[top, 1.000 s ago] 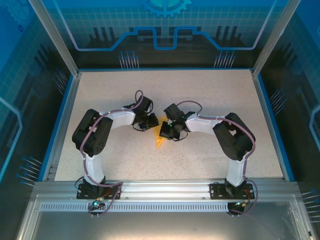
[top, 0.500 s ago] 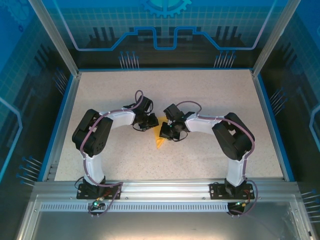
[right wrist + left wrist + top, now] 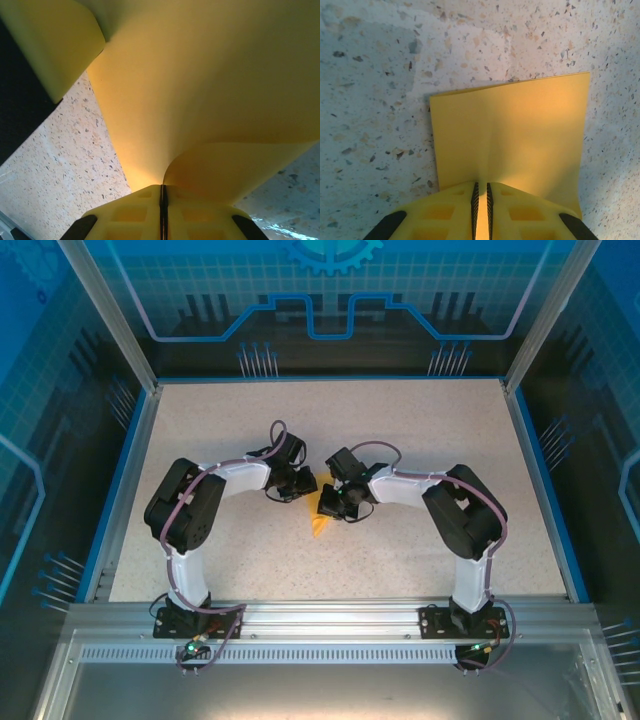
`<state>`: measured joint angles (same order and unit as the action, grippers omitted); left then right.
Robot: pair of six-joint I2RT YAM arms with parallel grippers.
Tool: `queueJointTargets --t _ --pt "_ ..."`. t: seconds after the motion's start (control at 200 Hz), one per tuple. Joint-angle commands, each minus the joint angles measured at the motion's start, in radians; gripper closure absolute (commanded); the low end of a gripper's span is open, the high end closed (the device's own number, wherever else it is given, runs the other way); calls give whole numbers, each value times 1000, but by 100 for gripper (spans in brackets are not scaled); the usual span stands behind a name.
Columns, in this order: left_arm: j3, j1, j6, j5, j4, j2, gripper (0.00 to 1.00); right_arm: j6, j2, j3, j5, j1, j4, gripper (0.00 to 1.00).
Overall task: Fold a paper plane with a square sheet of paper (pick it up from the middle)
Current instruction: Third fold the triangle at the center of the table.
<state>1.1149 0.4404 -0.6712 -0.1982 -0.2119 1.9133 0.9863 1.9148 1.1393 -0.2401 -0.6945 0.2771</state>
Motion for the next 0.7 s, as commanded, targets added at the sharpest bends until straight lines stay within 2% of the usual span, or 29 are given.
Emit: queueJointTargets --t 0.0,0.695 --pt "-8 -6 26 -7 -27 15 82 -25 24 25 -5 -18 29 89" --pt "-10 -5 24 -9 -27 16 82 -38 45 33 -12 -21 19 89"
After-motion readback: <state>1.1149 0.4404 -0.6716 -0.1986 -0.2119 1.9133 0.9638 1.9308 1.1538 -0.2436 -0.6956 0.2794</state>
